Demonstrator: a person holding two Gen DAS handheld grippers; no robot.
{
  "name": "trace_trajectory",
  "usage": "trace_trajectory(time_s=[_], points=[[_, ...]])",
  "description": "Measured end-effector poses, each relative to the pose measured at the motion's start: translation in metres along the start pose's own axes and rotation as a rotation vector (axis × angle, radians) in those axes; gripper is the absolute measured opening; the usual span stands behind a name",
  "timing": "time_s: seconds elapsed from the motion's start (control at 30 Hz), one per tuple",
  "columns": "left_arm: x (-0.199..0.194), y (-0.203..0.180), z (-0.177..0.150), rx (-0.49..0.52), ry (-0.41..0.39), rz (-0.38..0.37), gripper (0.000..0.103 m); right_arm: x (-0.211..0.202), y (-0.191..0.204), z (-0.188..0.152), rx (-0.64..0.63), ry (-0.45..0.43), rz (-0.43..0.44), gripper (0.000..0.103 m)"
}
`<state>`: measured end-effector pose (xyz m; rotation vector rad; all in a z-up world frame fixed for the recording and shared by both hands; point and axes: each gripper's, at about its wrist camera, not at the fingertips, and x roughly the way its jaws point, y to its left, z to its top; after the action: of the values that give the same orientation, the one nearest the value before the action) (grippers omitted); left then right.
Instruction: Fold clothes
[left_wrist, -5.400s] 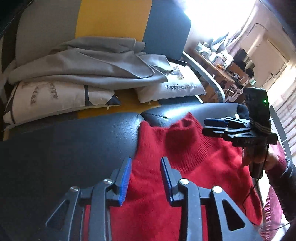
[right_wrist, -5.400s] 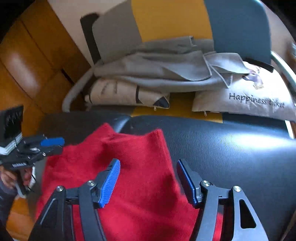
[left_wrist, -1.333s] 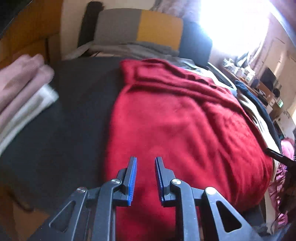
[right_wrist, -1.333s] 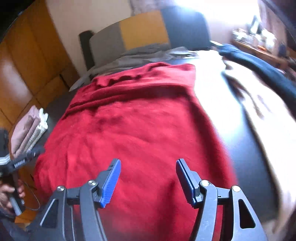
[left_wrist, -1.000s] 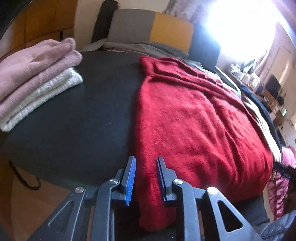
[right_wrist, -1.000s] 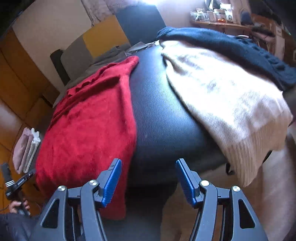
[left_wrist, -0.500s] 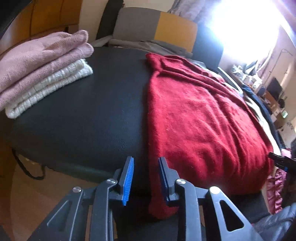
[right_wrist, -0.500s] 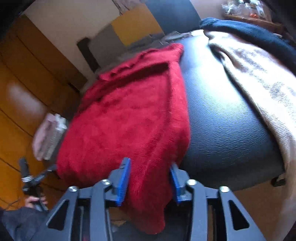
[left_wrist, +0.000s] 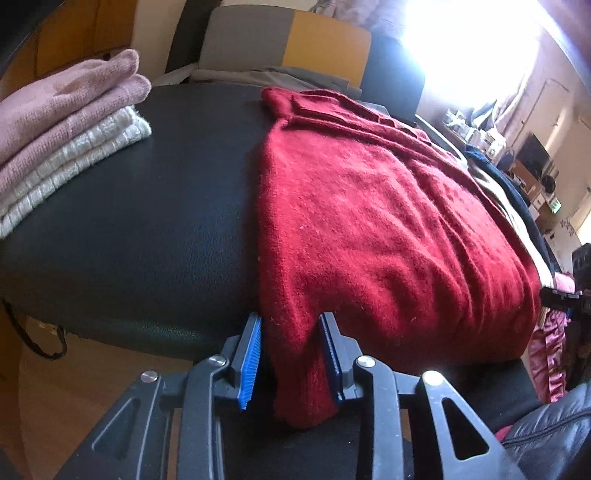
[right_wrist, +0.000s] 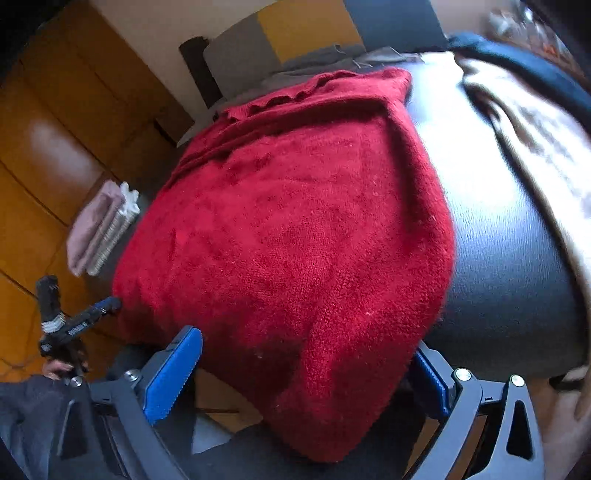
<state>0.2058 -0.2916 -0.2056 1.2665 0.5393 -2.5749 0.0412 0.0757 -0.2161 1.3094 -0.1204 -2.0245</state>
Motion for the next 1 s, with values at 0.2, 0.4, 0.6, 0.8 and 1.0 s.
trace_trajectory(time_s=[0.2,0.4,0.6,0.8,1.0], points=[[0.002,-0.029,0.0,0.126,0.013,0.05,0.017,-0.008,-0.002,-0.005,0.006,0.01,-0.099,0.034],[0.008,-0.021,0.013,0.095,0.062,-0.025,0.007,-0.01,-0.014,-0.012,0.032,0.03,-0.109,0.021],[-0.01,-0.009,0.039,0.017,0.043,-0.265,0.006,-0.017,-0.016,0.003,0.092,-0.002,0.033,0.016],[-0.032,0.001,0.085,-0.056,-0.065,-0.507,0.006,-0.028,-0.014,0.036,0.166,-0.096,0.225,0.016],[-0.029,0.008,0.144,-0.135,-0.171,-0.653,0.006,-0.02,-0.016,0.089,0.241,-0.186,0.345,0.016]])
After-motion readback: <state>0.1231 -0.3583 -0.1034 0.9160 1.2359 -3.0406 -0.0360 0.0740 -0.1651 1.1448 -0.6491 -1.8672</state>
